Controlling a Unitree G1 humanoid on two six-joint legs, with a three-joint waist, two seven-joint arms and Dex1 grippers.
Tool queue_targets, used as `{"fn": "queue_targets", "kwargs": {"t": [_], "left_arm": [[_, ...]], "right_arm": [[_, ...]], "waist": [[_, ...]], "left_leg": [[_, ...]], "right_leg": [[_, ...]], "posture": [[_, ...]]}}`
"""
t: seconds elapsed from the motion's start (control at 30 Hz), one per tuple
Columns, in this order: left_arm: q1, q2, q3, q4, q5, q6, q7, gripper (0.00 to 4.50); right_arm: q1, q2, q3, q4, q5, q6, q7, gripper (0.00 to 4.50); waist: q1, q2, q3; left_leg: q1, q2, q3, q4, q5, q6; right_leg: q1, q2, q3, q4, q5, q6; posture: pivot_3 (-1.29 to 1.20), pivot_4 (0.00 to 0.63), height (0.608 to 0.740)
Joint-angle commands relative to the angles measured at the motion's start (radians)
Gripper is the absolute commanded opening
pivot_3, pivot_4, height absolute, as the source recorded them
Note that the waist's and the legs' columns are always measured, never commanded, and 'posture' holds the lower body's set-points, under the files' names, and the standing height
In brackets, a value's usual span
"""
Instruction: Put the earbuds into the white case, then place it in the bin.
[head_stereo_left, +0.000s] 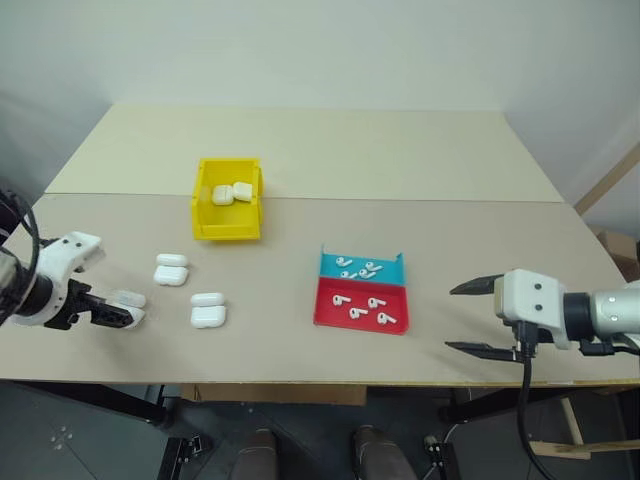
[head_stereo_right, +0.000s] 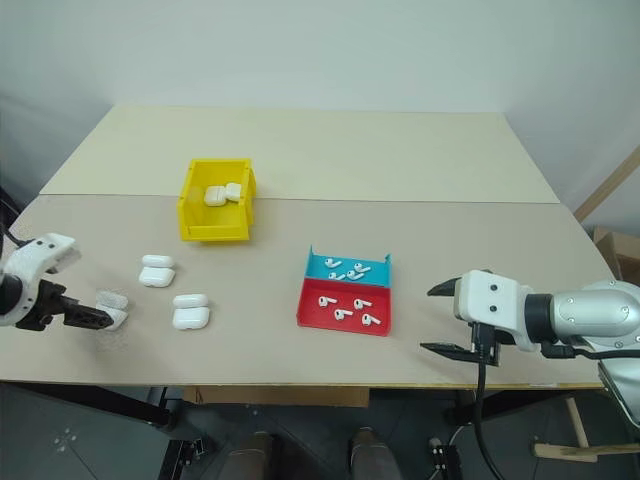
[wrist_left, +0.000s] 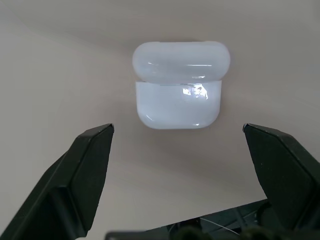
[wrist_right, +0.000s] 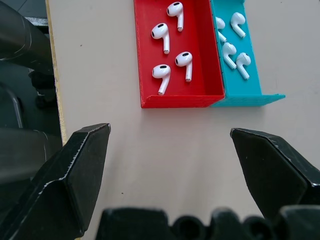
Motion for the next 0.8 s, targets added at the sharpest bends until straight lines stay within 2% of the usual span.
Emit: {"fn": "queue_targets", "kwargs": {"t": [0.03,0.2,0.8], "left_arm": [[-0.06,-0.022,-0.037,0.038,0.051,-0.009,-0.011,4.5],[-0.102,-0.072,-0.085,0.065,0.098,-0.013,-0.011,4.5],[-0.134,-0.108,-0.137,0.118,0.174,-0.042,-0.062,4.5]], "right_arm": [[-0.007,-0.012,-0.031,-0.028,0.007,0.013,-0.008,4.46],[-0.004,-0.014,-0.038,-0.037,0.007,0.027,-0.013,4.46],[0.0,-0.015,-0.043,-0.062,0.007,0.053,-0.025,4.46]], "waist": [[0.0,0.0,0.0],[-0.001,0.0,0.0],[-0.002,0.0,0.0]], "left_leg": [[0.0,0.0,0.0,0.0,0.0,0.0],[0.001,0.0,0.0,0.002,0.0,0.0],[0.001,0.0,-0.001,0.003,0.0,0.0]], "right_leg": [[0.0,0.0,0.0,0.0,0.0,0.0],[0.001,0.0,0.0,0.002,0.0,0.0],[0.001,0.0,0.0,0.003,0.0,0.001]], "posture": [[0.0,0.15,0.74],[0.0,0.15,0.74],[0.0,0.15,0.74]]}}
